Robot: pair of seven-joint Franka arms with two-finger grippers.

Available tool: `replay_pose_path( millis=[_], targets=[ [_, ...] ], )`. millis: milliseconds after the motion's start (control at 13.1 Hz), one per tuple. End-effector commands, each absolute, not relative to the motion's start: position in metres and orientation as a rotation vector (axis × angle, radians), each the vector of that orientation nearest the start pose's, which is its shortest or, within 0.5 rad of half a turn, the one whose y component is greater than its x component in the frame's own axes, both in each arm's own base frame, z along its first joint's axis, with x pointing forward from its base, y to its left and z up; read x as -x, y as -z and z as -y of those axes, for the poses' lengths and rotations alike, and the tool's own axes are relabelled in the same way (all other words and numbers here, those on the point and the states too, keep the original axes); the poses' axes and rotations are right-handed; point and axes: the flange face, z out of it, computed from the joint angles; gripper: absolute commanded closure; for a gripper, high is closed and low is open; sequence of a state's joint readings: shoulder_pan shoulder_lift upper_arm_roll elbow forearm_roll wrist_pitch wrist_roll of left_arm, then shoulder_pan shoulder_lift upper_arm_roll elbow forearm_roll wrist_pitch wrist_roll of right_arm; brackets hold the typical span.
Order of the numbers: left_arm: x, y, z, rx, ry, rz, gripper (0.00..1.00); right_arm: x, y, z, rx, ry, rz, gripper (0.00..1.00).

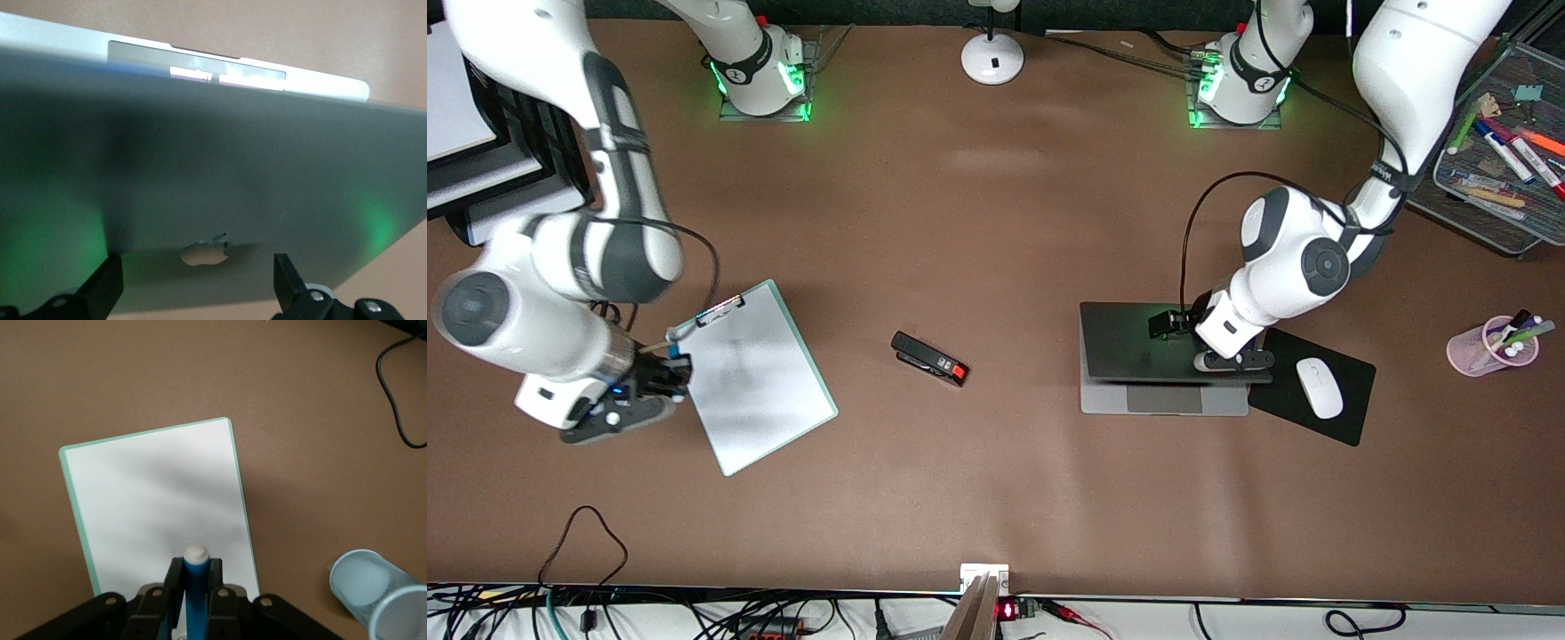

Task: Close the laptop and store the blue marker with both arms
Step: 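Push the laptop lid down with the left gripper while the right gripper lifts the marker, then press the lid shut with the left gripper while the right gripper carries the marker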

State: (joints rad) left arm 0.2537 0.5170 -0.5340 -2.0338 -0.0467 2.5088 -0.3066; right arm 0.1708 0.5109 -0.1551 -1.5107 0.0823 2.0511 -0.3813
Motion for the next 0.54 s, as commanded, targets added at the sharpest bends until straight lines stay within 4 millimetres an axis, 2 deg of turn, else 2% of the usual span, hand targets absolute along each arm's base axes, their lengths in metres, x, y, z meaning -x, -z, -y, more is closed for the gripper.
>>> replay_pose_path(
  millis=[0,230,459],
  targets=[
    [-0.59,-0.205,0.156,3.421,-0.068,0.215,0.0,-0.685,-0.411,0.004,2.992,0.085,0.78,0.87],
    [-0.592,-0.185,0.149,3.43,-0.045,0.259,0.0,-0.679,-0.445,0.043,2.91,0.18,1.063,0.87],
    [-0.593,-0.186,0.148,3.429,-0.041,0.264,0.0,-0.675,-0.457,0.088,2.707,0.347,1.282,0.87]
  ],
)
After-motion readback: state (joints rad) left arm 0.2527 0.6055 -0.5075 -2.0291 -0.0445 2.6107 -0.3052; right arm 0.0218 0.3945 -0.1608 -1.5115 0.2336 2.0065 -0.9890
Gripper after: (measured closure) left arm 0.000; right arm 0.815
